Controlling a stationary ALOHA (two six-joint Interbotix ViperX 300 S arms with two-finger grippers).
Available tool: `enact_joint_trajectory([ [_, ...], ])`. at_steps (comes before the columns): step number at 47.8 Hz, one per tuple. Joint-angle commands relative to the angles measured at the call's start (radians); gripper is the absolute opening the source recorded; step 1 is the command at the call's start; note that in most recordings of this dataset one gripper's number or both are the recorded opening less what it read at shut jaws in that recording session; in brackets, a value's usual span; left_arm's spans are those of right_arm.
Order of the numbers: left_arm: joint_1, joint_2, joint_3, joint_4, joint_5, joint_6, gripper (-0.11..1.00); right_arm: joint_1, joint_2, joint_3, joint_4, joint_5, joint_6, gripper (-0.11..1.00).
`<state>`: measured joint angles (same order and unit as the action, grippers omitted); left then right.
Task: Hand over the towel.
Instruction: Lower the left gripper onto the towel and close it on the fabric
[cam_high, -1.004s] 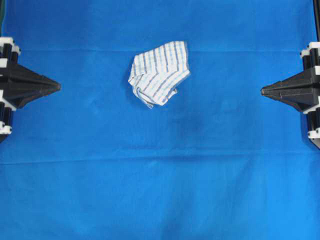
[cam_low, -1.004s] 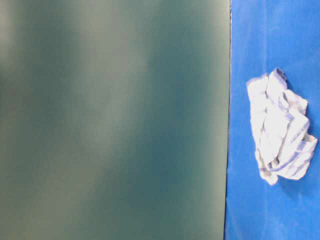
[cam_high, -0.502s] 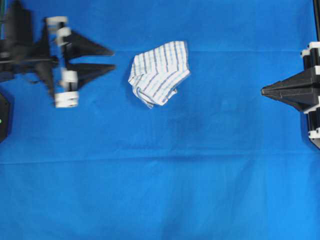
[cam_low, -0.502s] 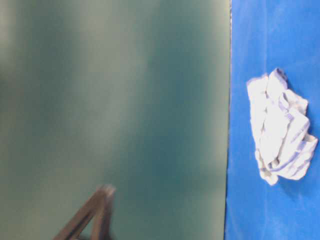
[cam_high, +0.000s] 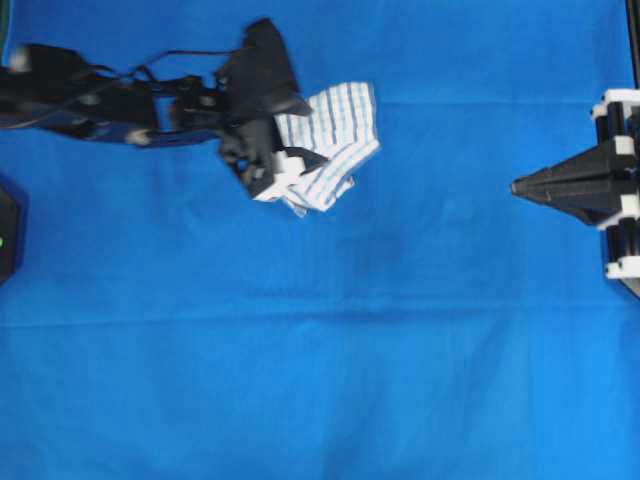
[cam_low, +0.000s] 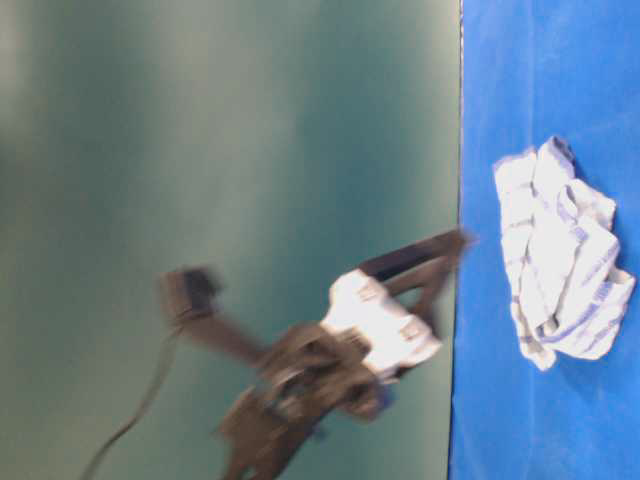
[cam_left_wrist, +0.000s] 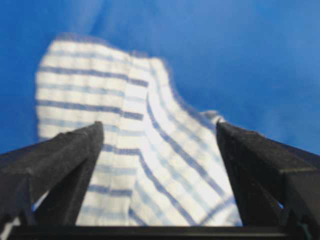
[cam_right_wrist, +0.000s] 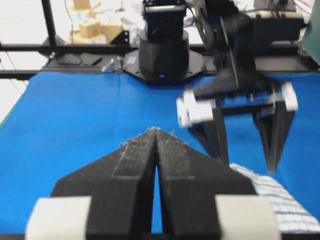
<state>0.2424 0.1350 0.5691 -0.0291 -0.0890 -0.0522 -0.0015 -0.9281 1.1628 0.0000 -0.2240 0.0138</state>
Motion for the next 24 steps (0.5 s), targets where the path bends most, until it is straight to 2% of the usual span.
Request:
enact_joint_trajectory([
  [1,0.006,0.052,-0.058,-0.002,-0.003,0.002,0.94,0.002,0.015,-0.008,0.003,-0.003,0.002,0.00],
  [11,0.020,0.161,-0.109,-0.002,0.000,0.002,0.94,0.000,0.034,-0.003,0.003,-0.003,0.002,0.00],
  [24,0.025,0.166,-0.104,-0.002,0.029,0.005,0.93,0.000,0.043,-0.003,0.003,-0.003,0.000,0.00],
])
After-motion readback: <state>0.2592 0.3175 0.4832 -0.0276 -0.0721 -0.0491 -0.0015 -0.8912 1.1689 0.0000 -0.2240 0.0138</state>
